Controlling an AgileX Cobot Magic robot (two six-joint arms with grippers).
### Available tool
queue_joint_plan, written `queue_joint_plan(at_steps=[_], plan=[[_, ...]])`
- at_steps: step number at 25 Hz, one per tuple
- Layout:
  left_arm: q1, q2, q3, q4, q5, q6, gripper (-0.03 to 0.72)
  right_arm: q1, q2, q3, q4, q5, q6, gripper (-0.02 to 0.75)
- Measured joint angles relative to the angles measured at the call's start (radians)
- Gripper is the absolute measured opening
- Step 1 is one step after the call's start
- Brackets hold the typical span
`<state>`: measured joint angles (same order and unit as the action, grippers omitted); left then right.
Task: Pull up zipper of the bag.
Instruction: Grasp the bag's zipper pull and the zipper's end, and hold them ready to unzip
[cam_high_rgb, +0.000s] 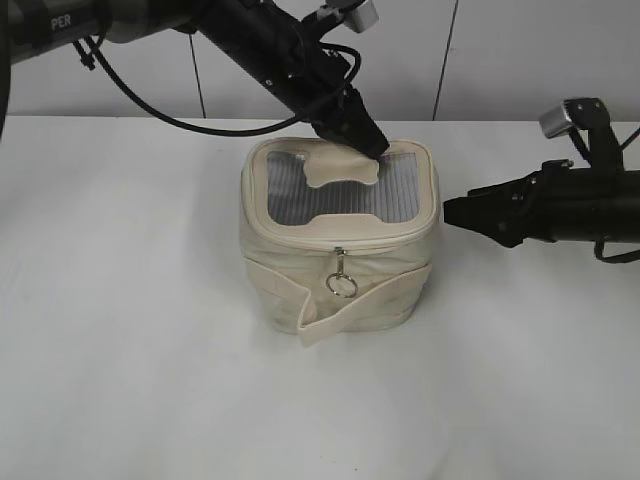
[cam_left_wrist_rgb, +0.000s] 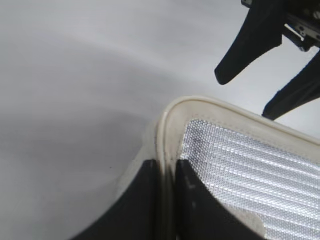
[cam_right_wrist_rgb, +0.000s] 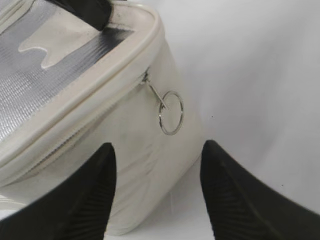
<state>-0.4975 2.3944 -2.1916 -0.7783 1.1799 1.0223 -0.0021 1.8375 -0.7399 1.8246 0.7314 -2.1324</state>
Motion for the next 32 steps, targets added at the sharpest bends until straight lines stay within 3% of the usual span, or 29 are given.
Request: queue_joint_plan(at_steps=[6,32], plan=[[0.0,0.0,0.0,0.001,0.0,-0.002,0.042,0.046,0.049,-0.043,0.0,-0.035,-0.041,0.432],[0.0,0.0,0.0,0.002,-0.002,-0.002,0.039,0.077,0.083,-0.102,0.001,-0.077,-0.044,0.432]])
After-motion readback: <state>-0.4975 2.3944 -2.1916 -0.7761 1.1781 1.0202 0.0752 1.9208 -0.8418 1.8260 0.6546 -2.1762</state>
